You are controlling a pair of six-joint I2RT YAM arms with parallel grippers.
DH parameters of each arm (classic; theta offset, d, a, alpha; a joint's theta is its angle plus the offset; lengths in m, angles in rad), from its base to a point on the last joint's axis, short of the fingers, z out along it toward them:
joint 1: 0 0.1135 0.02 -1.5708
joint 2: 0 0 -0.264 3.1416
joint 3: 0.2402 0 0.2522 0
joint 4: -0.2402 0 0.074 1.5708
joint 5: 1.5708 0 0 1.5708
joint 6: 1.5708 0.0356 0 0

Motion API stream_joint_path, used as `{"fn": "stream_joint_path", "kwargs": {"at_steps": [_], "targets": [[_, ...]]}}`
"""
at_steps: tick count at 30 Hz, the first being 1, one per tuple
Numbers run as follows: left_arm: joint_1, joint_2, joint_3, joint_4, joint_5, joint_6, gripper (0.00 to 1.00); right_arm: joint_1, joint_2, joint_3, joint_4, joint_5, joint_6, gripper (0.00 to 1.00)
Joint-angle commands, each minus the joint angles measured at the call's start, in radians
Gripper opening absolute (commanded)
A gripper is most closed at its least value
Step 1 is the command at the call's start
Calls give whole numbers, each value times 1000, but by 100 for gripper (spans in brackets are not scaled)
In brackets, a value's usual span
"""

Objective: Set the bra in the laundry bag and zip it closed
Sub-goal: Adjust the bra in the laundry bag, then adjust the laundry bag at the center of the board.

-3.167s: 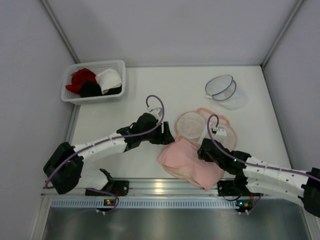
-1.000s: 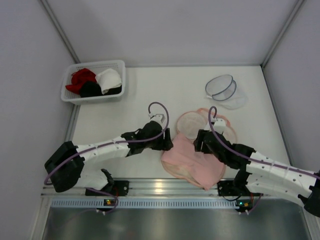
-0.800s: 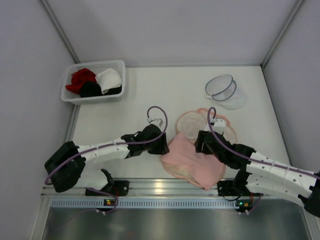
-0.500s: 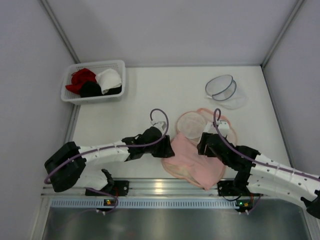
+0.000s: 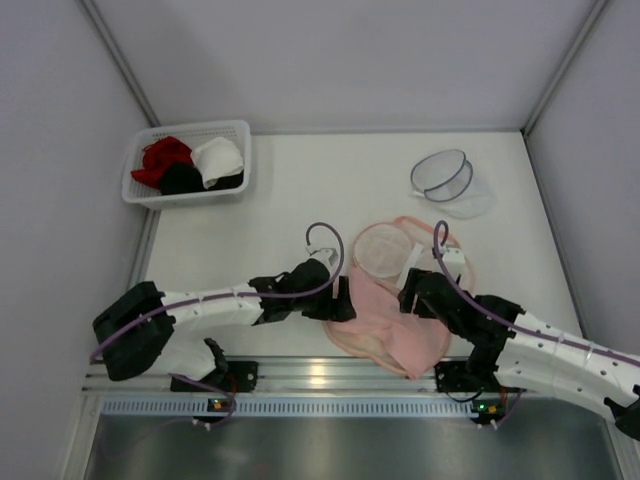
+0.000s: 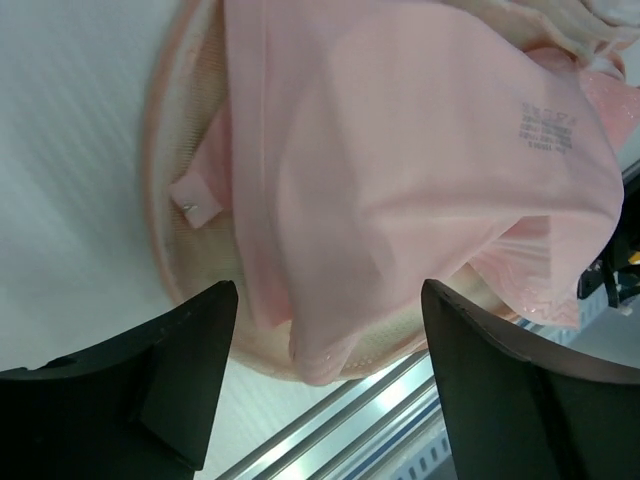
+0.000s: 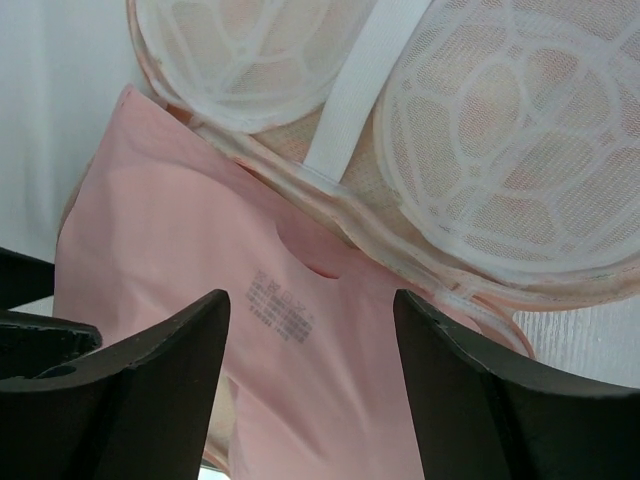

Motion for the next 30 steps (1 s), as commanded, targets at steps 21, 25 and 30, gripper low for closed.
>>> {"fn": "stream_joint_path", "kwargs": {"at_steps": [21,25,30], "targets": [[35,-69,91,-330,-347,21,55,-111,81,84,74,13,-142,93],[35,-62,58,-270,-268,35,54,-204,87,70,128,-57,-193,93],[35,-27,25,-166,-207,21,48,-292,123,67,117,-68,-223,96]]}}
